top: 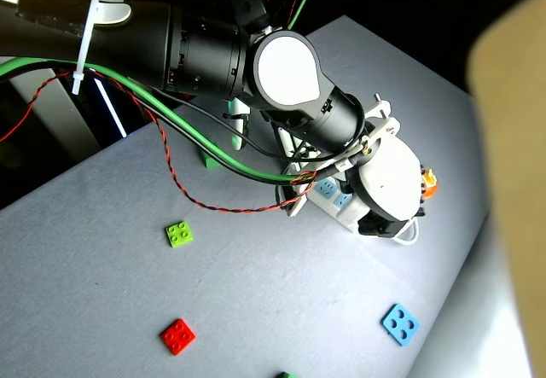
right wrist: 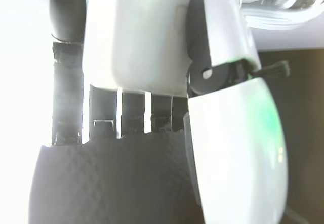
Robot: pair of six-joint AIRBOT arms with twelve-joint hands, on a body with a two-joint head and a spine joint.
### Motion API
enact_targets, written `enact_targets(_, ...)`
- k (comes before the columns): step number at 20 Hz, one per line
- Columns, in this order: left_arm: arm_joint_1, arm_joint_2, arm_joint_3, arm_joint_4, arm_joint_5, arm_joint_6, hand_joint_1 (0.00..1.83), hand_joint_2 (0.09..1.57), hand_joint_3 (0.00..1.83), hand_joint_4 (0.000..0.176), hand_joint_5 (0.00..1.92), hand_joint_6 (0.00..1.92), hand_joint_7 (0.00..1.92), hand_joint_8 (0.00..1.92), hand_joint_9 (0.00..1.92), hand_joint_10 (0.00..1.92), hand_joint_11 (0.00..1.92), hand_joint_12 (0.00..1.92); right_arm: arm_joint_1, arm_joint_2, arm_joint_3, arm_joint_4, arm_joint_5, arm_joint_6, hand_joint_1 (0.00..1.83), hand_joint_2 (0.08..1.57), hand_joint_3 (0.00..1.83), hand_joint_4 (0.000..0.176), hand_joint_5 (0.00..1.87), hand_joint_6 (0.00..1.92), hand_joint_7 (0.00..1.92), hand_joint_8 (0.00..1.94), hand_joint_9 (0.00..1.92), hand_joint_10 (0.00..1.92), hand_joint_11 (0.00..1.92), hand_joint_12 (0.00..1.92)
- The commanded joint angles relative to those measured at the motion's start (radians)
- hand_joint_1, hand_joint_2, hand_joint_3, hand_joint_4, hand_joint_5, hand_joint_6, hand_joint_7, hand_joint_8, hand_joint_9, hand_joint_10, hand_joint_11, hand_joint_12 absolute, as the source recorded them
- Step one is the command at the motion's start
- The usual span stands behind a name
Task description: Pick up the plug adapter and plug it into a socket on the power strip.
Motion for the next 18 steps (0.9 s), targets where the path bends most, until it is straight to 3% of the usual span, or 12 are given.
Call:
enact_targets(1, -0.003, -0.008, 0.005, 0.020, 0.003, -0.003, 0.00, 1.25, 0.00, 0.000, 0.10, 0.00, 0.17, 0.00, 0.16, 0.00, 0.00, 0.51, 0.003, -0.001, 0.002, -0.032, 0.062, 0.005, 1.25, 1.06, 0.00, 0.000, 1.04, 0.82, 1.20, 0.69, 1.28, 0.09, 0.83, 1.18)
enact_targets(6, -0.004, -0.008, 0.005, 0.020, 0.002, -0.003, 0.00, 1.25, 0.00, 0.000, 0.11, 0.00, 0.18, 0.01, 0.17, 0.01, 0.00, 0.53, -0.007, -0.009, 0.007, -0.032, 0.055, 0.007, 1.24, 1.08, 0.00, 0.000, 1.00, 0.88, 1.16, 0.76, 1.27, 0.04, 0.78, 1.22)
enact_targets(13, -0.005, -0.009, 0.005, 0.020, 0.002, -0.003, 0.00, 1.25, 0.00, 0.000, 0.11, 0.00, 0.19, 0.00, 0.18, 0.00, 0.00, 0.57, -0.016, -0.010, 0.008, -0.036, 0.060, 0.007, 1.25, 1.06, 0.00, 0.000, 1.03, 0.82, 1.20, 0.70, 1.30, 0.02, 0.87, 1.10)
enact_targets(18, -0.007, -0.011, 0.005, 0.020, 0.002, 0.000, 0.00, 1.25, 0.00, 0.000, 0.12, 0.00, 0.19, 0.00, 0.18, 0.01, 0.00, 0.56, -0.017, -0.012, 0.010, -0.037, 0.064, 0.007, 1.24, 1.08, 0.00, 0.000, 1.00, 0.87, 1.15, 0.78, 1.29, 0.00, 0.80, 1.23)
